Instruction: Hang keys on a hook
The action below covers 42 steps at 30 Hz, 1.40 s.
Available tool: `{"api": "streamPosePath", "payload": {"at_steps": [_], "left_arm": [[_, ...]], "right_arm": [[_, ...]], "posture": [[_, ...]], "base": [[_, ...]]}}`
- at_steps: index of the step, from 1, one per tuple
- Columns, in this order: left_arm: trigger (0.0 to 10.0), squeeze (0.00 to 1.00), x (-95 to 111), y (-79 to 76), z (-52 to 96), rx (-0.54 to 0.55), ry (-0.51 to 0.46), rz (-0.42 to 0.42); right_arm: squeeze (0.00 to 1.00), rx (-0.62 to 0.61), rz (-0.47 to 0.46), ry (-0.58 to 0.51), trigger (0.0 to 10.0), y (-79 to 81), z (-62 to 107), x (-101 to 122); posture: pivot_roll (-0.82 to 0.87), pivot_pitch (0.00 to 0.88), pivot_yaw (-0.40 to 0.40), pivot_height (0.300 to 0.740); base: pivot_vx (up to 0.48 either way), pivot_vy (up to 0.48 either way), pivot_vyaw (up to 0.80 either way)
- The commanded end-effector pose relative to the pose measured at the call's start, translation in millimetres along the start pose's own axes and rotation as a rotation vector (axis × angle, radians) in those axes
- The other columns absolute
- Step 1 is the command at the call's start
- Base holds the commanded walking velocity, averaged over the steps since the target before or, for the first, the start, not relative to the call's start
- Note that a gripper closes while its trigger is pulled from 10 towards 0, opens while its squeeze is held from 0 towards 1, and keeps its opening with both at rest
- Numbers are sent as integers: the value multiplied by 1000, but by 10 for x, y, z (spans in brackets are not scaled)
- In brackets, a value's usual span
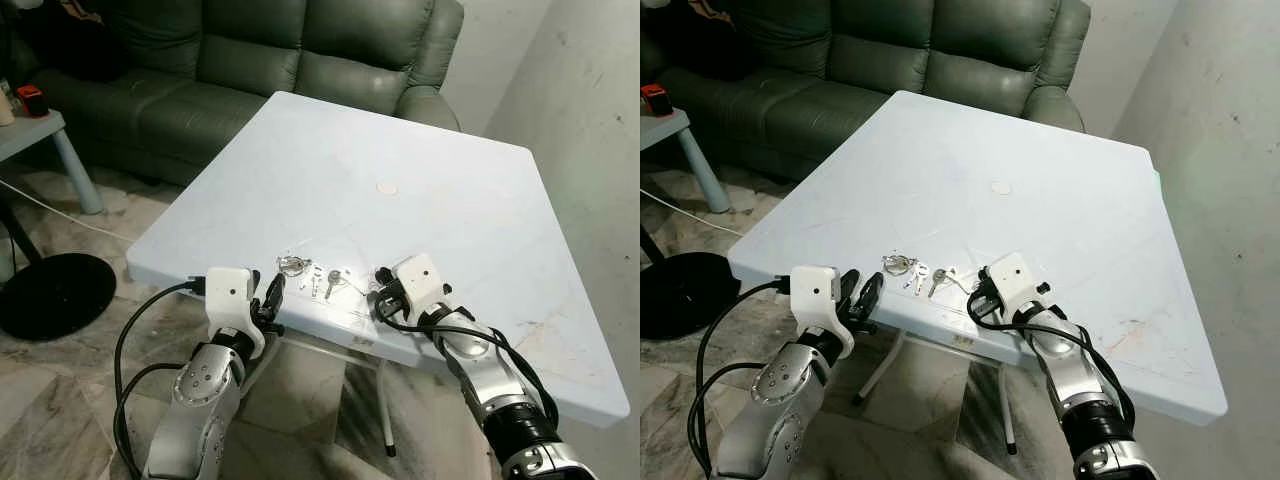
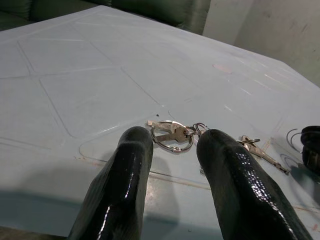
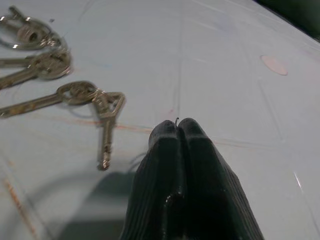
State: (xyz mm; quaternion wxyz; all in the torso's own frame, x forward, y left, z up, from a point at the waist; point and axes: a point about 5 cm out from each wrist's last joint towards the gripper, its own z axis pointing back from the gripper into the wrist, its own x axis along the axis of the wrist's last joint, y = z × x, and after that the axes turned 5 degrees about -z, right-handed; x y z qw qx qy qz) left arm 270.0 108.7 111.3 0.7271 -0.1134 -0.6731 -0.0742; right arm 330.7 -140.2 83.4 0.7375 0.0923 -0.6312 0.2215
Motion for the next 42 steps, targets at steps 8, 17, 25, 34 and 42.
{"api": "streamPosePath", "payload": {"at_steps": [8,17,25,34,42], "left_arm": [[10000,0,239,97,-229,11,-84,-19],[10000,0,527,226,-482,71,-193,-31],[10000,0,559,314,-475,52,-231,75],[10000,0,352,450,-259,86,-182,89],[10000,0,379,532,-373,128,-173,64]], "right_arm": [[0,-108,-250,-238,0,-174,-28,433],[0,-164,-277,-441,0,-232,100,757],[0,-256,-276,-534,0,-186,363,776],[0,-378,-316,-413,10000,-99,608,403],[0,-420,-280,-316,10000,-123,495,404]], "posture": [[186,0,-129,740],[153,0,-115,740],[127,0,-78,740],[115,0,-61,740],[106,0,-48,740]], "base": [[0,0,0],[0,0,0],[0,0,0],[0,0,0],[0,0,-59]]}}
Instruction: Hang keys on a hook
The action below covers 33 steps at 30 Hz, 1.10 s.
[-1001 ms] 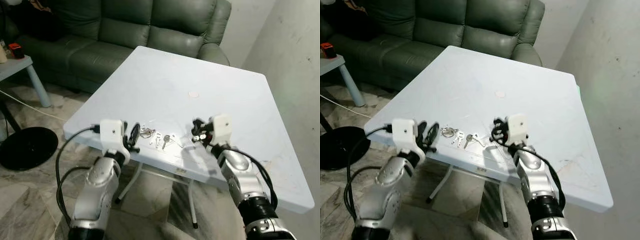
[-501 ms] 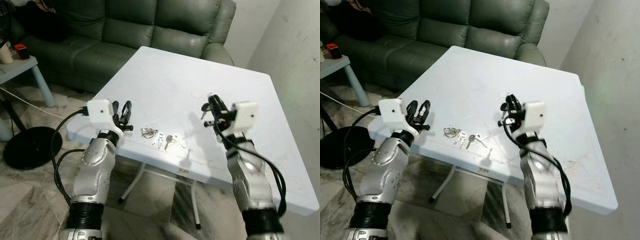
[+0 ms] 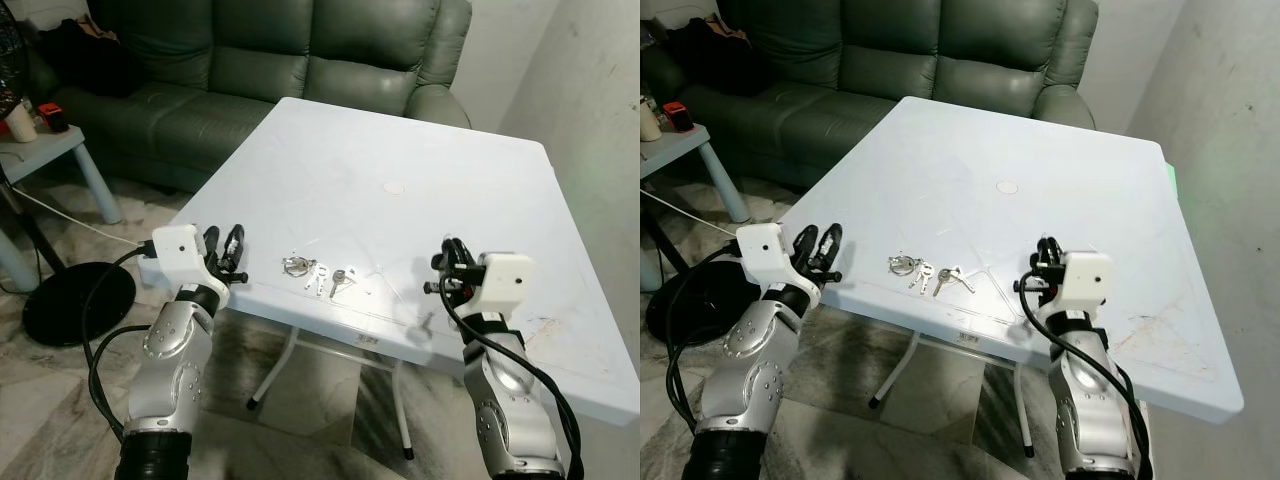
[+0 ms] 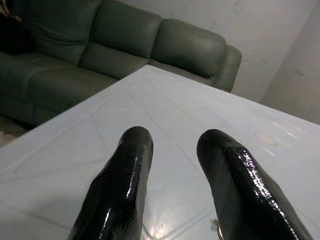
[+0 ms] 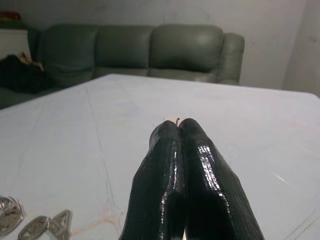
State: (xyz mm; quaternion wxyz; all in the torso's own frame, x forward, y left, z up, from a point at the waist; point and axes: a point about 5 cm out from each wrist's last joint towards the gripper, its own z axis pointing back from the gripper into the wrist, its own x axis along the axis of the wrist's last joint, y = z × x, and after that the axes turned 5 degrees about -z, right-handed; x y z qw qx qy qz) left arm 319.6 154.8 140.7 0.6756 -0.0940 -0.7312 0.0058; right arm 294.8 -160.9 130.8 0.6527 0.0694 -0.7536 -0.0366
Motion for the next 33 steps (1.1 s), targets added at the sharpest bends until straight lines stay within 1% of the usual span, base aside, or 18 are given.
{"api": "streamPosePath", "payload": {"at_steps": [1,5,7,11,13,15,17,20,22,24,26,29,33], "left_arm": [[10000,0,37,-40,-57,-16,-10,-10],[10000,0,59,-56,-75,-36,-25,-12],[10000,0,80,-37,-99,-25,-27,-2],[10000,0,97,-8,-127,-28,-29,-20],[10000,0,92,27,-133,-13,-22,-32],[10000,0,93,42,-138,-7,-22,-34],[10000,0,98,53,-153,-3,-19,-21],[10000,0,93,41,-160,-6,-21,-1],[10000,0,88,27,-168,-5,-19,-8],[10000,0,78,5,-173,0,-16,-20],[10000,0,53,-16,-182,6,4,-15],[10000,0,35,-18,-192,16,19,7],[10000,0,27,0,-218,35,32,0]], "right_arm": [[0,-12,20,2,10000,-23,-30,51],[0,-25,26,-1,10000,-68,-58,67],[0,-22,64,-5,10000,-74,-82,82],[0,-12,60,-5,10000,-64,-117,95],[0,-15,64,-1,10000,-64,-128,89],[0,-17,61,0,10000,-60,-133,88],[0,-12,47,-1,10000,-21,-144,88],[0,-11,50,0,10000,-1,-139,77],[0,-2,59,6,10000,16,-135,65],[0,2,64,8,10000,19,-135,62],[0,-1,66,10,10000,4,-138,64],[0,-2,70,10,10000,-9,-139,70],[0,-8,77,10,10000,-19,-133,79]], "posture": [[104,0,-51,740],[106,0,-52,740],[104,0,-48,740],[105,0,-44,740],[106,0,-43,740],[106,0,-43,740],[106,0,-44,740],[106,0,-45,740],[106,0,-47,740],[106,0,-47,740],[106,0,-47,740],[106,0,-47,740],[97,0,-49,740]], "base": [[0,0,-663],[0,0,-664],[0,0,-684],[0,0,-706],[0,0,-719],[0,0,-719],[0,0,-722],[0,476,-731],[0,472,-731],[0,0,-731],[0,0,-734],[0,0,-733],[0,0,-734]]}}
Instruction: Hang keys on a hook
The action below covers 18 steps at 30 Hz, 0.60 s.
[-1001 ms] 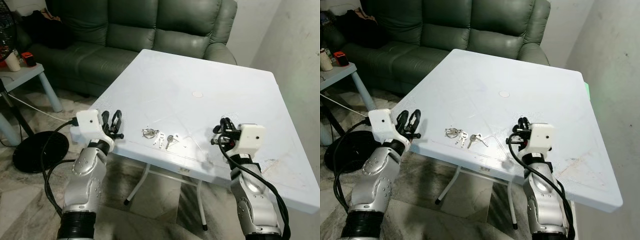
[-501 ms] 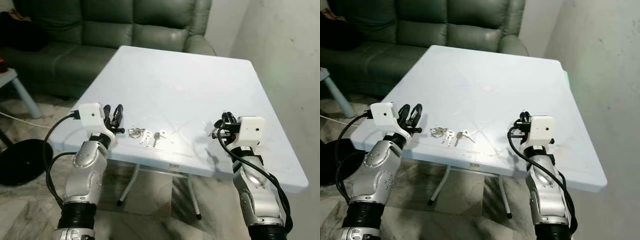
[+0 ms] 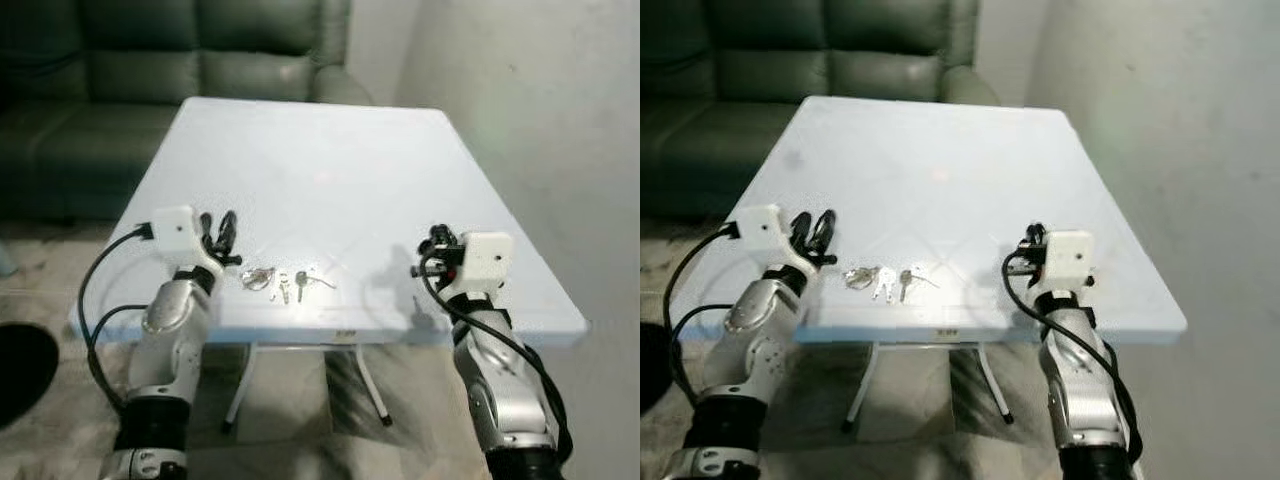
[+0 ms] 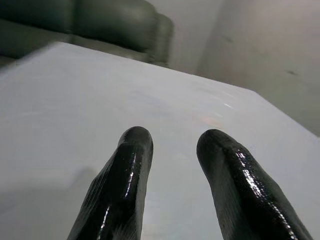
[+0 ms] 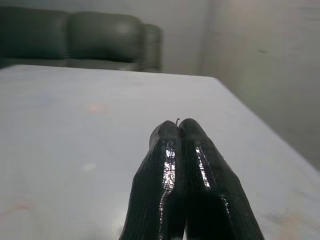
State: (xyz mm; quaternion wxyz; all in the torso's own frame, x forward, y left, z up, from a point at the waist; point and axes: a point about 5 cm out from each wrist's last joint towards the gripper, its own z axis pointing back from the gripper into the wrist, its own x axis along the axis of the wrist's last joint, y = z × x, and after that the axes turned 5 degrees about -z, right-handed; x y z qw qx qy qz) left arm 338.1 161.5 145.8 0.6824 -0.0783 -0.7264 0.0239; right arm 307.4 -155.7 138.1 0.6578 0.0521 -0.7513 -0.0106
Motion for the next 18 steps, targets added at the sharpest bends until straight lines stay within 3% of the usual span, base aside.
{"api": "streamPosePath", "payload": {"at_steps": [1,18], "left_arm": [[10000,0,-20,-83,-37,-12,19,-3],[10000,0,-9,-95,-67,-19,-3,-36]], "right_arm": [[0,-24,17,-2,10000,-77,8,27],[0,-17,31,5,10000,-77,21,19]], "posture": [[97,0,-49,740],[88,0,-51,740]], "base": [[0,0,-731],[0,0,-733]]}}
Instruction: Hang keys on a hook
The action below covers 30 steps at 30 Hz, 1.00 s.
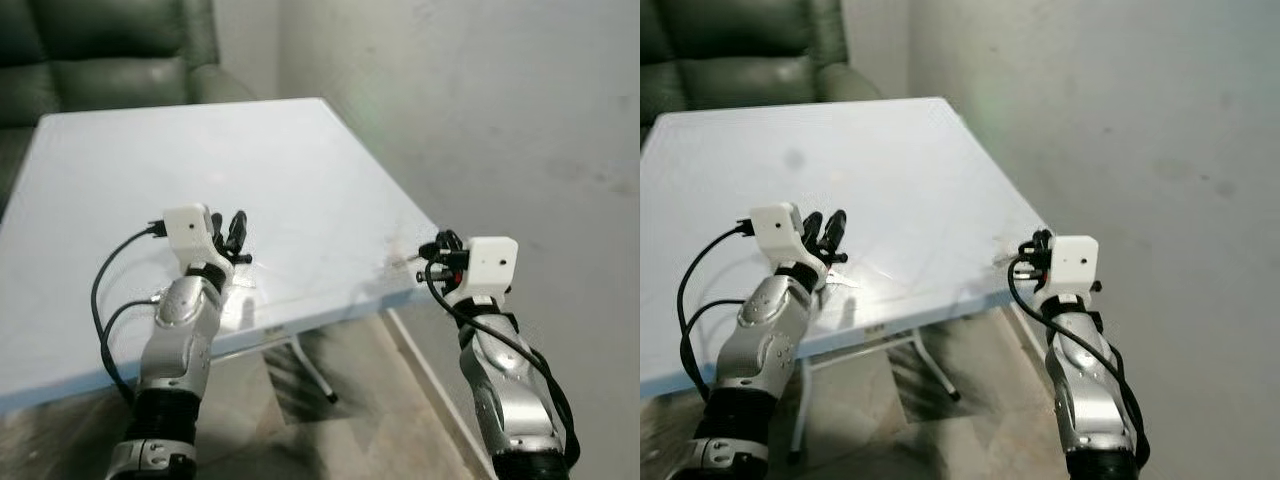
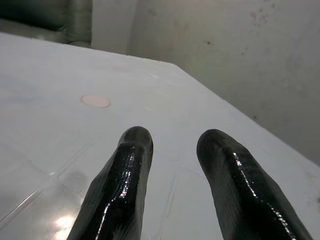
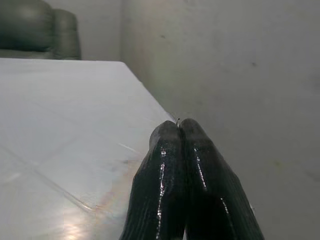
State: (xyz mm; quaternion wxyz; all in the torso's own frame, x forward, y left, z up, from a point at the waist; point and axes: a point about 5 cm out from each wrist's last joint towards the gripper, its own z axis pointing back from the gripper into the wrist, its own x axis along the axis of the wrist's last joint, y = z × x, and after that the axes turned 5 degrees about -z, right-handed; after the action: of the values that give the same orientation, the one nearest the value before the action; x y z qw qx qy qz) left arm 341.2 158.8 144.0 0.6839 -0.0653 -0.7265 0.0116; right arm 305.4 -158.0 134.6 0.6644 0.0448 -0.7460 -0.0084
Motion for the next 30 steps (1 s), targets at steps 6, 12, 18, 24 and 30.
{"api": "streamPosePath", "payload": {"at_steps": [6,12,18,24,30], "left_arm": [[10000,0,-2,-89,-41,-19,-6,-24],[10000,0,-17,-94,-44,-22,-6,-27],[10000,0,-19,-104,-56,-28,-3,-31],[10000,0,-33,-107,-68,-27,7,-28],[10000,0,-43,-112,-72,-28,14,-14]], "right_arm": [[0,-10,26,-11,10000,-67,-3,50],[0,-8,26,-9,10000,-63,0,41],[0,-5,25,-6,10000,-56,3,32],[0,-5,28,-4,10000,-59,8,22],[0,-7,28,-3,10000,-61,15,13]], "posture": [[86,0,-52,740],[87,0,-52,740],[88,0,-50,740],[88,0,-48,740],[87,0,-47,740]], "base": [[0,0,-733],[0,0,-731],[0,0,-731],[0,0,-731],[0,0,-731]]}}
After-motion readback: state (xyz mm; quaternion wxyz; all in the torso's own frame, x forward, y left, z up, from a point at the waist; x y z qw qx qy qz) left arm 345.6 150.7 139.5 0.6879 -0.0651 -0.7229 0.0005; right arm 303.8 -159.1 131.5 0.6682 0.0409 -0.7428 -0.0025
